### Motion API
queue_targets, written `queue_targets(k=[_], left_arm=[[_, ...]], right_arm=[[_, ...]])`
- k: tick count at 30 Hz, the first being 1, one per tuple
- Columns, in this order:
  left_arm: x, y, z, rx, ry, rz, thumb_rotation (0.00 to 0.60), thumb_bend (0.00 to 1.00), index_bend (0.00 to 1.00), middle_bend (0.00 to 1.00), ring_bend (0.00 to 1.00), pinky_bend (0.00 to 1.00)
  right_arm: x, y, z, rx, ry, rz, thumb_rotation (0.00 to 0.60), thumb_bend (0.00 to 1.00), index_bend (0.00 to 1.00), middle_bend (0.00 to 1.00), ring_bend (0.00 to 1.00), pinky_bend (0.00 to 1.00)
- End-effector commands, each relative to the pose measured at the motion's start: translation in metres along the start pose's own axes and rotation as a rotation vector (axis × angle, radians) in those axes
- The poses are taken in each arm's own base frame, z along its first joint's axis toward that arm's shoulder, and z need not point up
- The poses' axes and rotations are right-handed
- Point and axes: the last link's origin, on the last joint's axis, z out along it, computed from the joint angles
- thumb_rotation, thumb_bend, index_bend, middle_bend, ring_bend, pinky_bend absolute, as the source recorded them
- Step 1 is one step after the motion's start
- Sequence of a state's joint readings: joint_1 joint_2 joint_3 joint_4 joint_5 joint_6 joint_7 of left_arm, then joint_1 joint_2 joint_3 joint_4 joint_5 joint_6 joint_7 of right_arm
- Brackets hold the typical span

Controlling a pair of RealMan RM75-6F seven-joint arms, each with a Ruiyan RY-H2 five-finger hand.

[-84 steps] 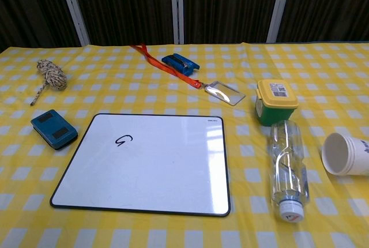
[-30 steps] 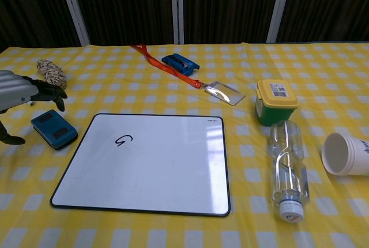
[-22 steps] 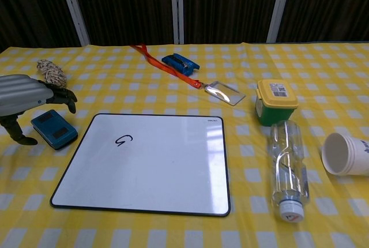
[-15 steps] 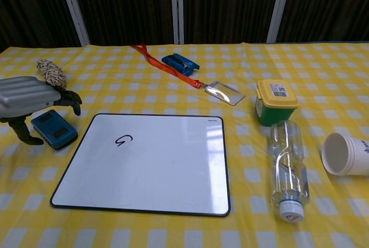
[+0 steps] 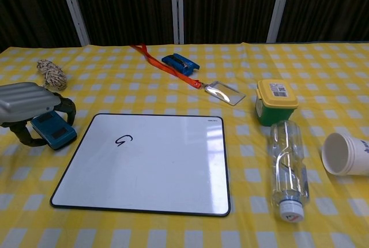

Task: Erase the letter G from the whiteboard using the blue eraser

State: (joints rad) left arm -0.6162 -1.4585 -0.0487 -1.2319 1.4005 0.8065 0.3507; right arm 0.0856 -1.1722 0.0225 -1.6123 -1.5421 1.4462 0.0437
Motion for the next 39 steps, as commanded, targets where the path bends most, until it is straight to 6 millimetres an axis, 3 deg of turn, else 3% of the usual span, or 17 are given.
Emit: queue_targets(k=[1, 5, 16, 22, 27, 39], left_arm=[[0.002, 0.002, 0.001, 0.007, 0.04, -0.021, 0.6, 0.5, 0.61, 0.43, 0.4, 0.4], [0.012, 0.008, -0.001, -0.004, 0.179, -0.068, 0.6, 0.58, 0.76, 0.58, 0.52, 0.5], [0.031, 0.022, -0.004, -0.076, 0.34, -0.172, 0.6, 0.58, 0.79, 0.6, 0.55, 0.52], [0.036, 0.052, 0.0, -0.124, 0.353, -0.237, 0.6, 0.58, 0.79, 0.6, 0.55, 0.52], [0.038, 0.094, 0.009, -0.161, 0.367, -0.364, 0.6, 0.58, 0.79, 0.6, 0.55, 0.52], [0.029, 0.138, 0.018, -0.192, 0.307, -0.463, 0.6, 0.58, 0.79, 0.6, 0.55, 0.52]], right_arm=[[0.0, 0.0, 0.0, 0.0, 0.001, 0.0, 0.6, 0.07, 0.02, 0.0, 0.0, 0.0], [0.0, 0.0, 0.0, 0.0, 0.002, 0.0, 0.6, 0.07, 0.02, 0.0, 0.0, 0.0], [0.001, -0.001, -0.001, 0.003, 0.006, 0.003, 0.6, 0.07, 0.02, 0.0, 0.0, 0.0], [0.002, 0.0, 0.0, -0.001, 0.01, 0.009, 0.6, 0.07, 0.02, 0.0, 0.0, 0.0], [0.003, 0.001, 0.0, 0.003, 0.009, 0.013, 0.6, 0.07, 0.02, 0.0, 0.0, 0.0], [0.004, 0.002, 0.0, -0.001, 0.008, 0.017, 0.6, 0.07, 0.02, 0.0, 0.0, 0.0]])
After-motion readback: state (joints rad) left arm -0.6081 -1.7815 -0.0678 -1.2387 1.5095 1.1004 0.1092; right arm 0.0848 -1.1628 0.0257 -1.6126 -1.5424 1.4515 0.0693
